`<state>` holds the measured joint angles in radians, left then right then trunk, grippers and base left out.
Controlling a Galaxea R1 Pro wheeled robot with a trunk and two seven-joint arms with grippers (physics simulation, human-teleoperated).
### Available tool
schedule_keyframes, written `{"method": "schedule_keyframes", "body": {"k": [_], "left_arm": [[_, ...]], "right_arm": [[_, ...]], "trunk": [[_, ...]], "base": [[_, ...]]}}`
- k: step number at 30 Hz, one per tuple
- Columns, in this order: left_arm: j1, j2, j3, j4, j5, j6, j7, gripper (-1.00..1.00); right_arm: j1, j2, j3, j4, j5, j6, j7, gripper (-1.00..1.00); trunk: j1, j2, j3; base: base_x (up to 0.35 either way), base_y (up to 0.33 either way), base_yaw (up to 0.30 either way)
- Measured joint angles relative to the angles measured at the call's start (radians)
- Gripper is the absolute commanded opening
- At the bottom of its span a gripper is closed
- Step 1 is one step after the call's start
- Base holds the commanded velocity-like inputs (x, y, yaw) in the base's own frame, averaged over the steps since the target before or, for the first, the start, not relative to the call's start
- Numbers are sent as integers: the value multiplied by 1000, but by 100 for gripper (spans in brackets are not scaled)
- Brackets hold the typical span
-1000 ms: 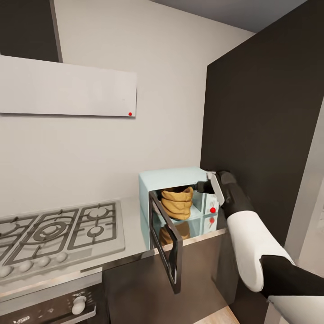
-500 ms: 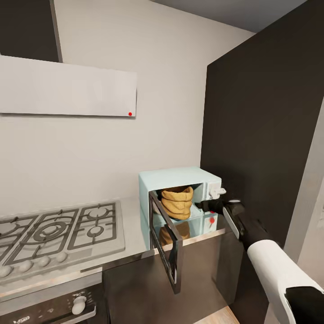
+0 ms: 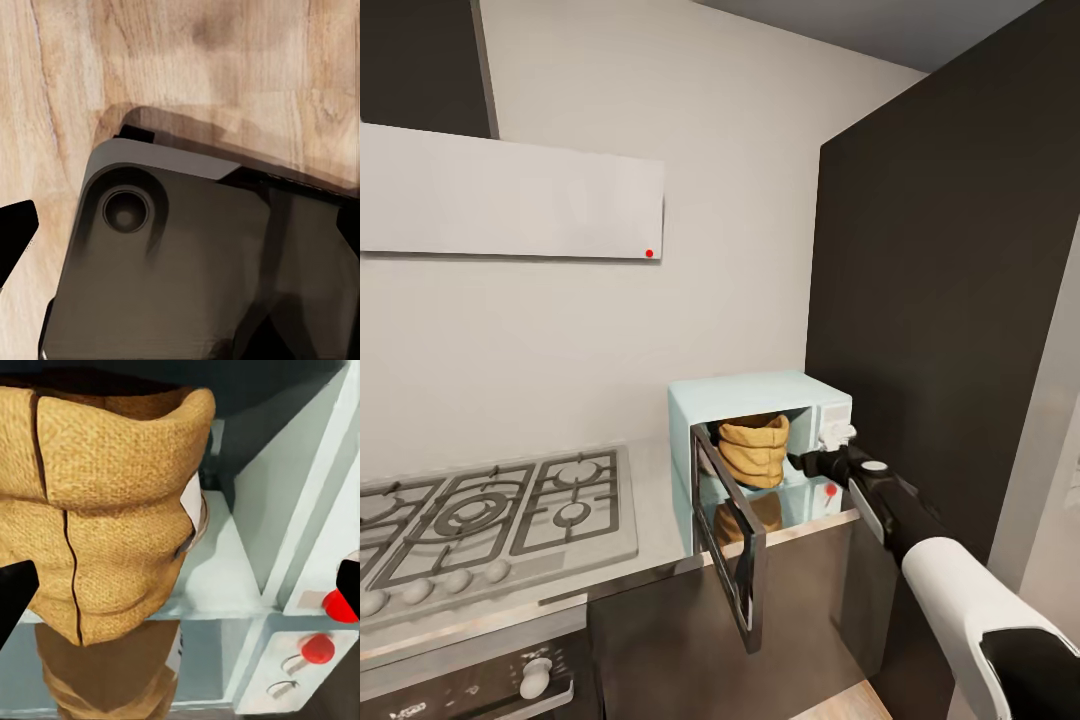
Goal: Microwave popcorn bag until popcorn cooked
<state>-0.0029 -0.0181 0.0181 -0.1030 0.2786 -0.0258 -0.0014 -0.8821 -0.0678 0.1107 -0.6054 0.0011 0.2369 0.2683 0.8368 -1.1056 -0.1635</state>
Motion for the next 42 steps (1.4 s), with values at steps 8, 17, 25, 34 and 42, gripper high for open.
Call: {"method": "schedule_keyframes", "body": {"k": [8, 17, 25, 34, 42], "left_arm": [[0, 0, 0, -4, 0, -5, 0, 100], [0, -1, 0, -4, 1, -6, 0, 100], [0, 0, 0, -4, 1, -6, 0, 100], [0, -3, 2, -5, 2, -5, 8, 100], [0, -3, 2, -5, 2, -5, 8, 100]], "right_arm": [[7, -12, -11, -25, 8, -7, 4, 100], [8, -19, -13, -44, 5, 28, -2, 100], [8, -19, -12, -75, 6, 158, -3, 100], [8, -18, -12, -76, 6, 162, -2, 100], [8, -16, -13, -76, 7, 161, -2, 100]], "trunk": [[0, 0, 0], [0, 0, -3], [0, 0, -13], [0, 0, -26], [0, 0, -37]], "base": [[0, 0, 0], [0, 0, 0], [0, 0, 0], [0, -61, 0], [0, -270, 0]]}}
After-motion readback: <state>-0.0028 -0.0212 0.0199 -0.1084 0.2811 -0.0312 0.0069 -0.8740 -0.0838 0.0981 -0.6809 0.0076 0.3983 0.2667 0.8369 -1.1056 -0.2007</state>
